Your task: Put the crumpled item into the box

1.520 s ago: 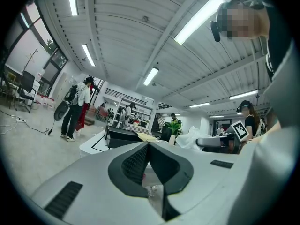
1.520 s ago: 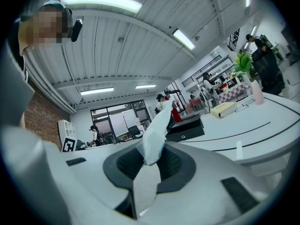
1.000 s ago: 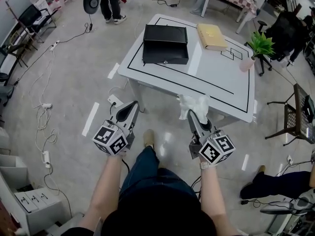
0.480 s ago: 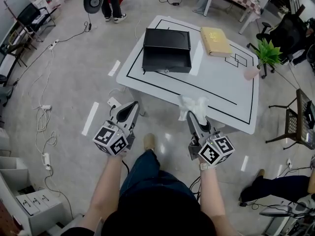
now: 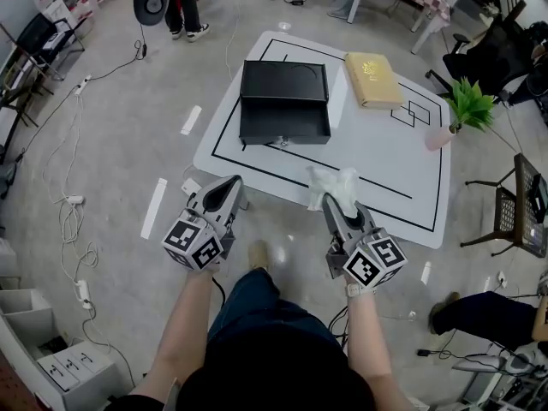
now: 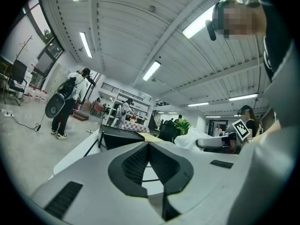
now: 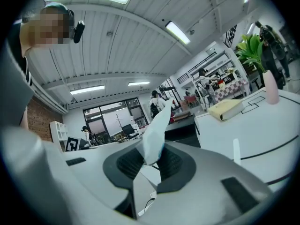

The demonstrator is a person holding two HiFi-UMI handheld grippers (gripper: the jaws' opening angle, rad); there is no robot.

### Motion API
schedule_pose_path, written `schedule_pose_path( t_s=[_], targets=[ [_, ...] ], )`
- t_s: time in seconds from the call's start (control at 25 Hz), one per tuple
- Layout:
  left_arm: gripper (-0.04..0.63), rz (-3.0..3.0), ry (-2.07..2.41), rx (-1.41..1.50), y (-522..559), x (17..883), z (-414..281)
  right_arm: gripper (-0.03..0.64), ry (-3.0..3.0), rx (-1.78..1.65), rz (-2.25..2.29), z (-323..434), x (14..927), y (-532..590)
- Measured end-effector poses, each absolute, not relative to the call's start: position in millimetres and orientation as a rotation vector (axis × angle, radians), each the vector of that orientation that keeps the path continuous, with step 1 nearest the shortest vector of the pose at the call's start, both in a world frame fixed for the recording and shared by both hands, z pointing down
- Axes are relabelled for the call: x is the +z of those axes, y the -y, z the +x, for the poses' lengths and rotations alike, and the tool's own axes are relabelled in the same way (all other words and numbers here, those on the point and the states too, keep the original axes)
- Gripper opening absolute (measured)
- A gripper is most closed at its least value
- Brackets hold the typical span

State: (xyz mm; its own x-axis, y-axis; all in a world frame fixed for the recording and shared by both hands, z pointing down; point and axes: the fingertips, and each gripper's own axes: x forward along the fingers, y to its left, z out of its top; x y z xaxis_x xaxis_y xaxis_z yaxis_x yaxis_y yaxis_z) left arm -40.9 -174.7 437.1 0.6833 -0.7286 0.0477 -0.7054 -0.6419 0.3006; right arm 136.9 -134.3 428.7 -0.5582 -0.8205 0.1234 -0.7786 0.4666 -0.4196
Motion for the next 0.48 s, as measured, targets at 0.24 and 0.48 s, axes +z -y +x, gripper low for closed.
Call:
schedule_pose_path(
  t_s=[0.24, 0.48],
  targets=[
    [0.002, 2.633, 1.090, -0.080, 219.4, 436.8, -33.8, 0.058, -2.599, -0.670, -1.464, 137.5, 431.2, 175.8],
    [0.002, 2.645, 1.087, -0.069, 269.1, 436.3, -40.5, 0.058, -2.607, -0.672, -1.472, 127.5, 435.0, 220.2]
  ],
)
